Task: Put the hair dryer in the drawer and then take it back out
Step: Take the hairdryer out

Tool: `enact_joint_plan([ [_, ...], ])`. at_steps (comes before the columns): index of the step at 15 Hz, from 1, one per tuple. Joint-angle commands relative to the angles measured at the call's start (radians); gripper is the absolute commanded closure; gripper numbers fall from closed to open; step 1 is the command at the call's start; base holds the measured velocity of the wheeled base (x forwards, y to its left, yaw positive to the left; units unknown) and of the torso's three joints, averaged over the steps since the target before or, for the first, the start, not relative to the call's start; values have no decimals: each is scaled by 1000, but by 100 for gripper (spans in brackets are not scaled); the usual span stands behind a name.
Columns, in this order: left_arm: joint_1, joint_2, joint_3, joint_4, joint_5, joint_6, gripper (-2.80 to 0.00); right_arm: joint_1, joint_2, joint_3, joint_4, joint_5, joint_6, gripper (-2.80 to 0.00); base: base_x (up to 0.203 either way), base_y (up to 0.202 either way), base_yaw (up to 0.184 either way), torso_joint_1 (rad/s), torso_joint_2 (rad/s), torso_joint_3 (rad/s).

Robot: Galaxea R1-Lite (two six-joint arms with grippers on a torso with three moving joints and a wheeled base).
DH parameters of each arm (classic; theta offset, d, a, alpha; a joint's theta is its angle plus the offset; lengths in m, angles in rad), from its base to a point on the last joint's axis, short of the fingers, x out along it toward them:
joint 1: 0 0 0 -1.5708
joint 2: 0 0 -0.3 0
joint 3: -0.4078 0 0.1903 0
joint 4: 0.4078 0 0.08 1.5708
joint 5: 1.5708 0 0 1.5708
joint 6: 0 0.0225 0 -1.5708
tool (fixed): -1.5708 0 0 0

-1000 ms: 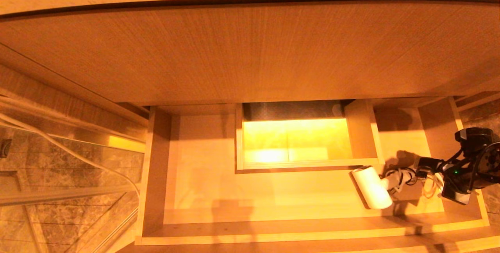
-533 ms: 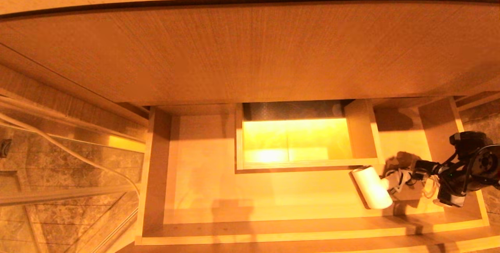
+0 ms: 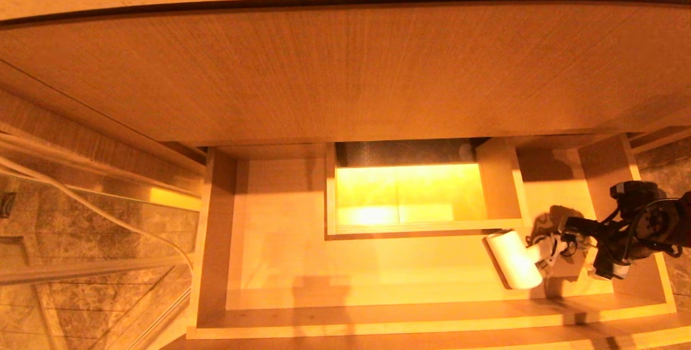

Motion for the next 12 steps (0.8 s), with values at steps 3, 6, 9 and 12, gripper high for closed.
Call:
enact_joint_plan([
  [3, 0, 0, 0, 0, 1, 0, 0, 9, 47, -39, -4, 0, 5, -280, 0, 0, 0, 0, 0, 0],
  [6, 0, 0, 0, 0, 1, 0, 0, 12, 82, -88, -2, 4, 9, -280, 0, 0, 0, 0, 0, 0],
  [9, 0, 0, 0, 0, 1, 0, 0, 19, 94, -91, -3, 5, 11, -280, 0, 0, 0, 0, 0, 0],
  [12, 0, 0, 0, 0, 1, 0, 0, 19, 98, -91, -3, 4, 11, -280, 0, 0, 0, 0, 0, 0],
])
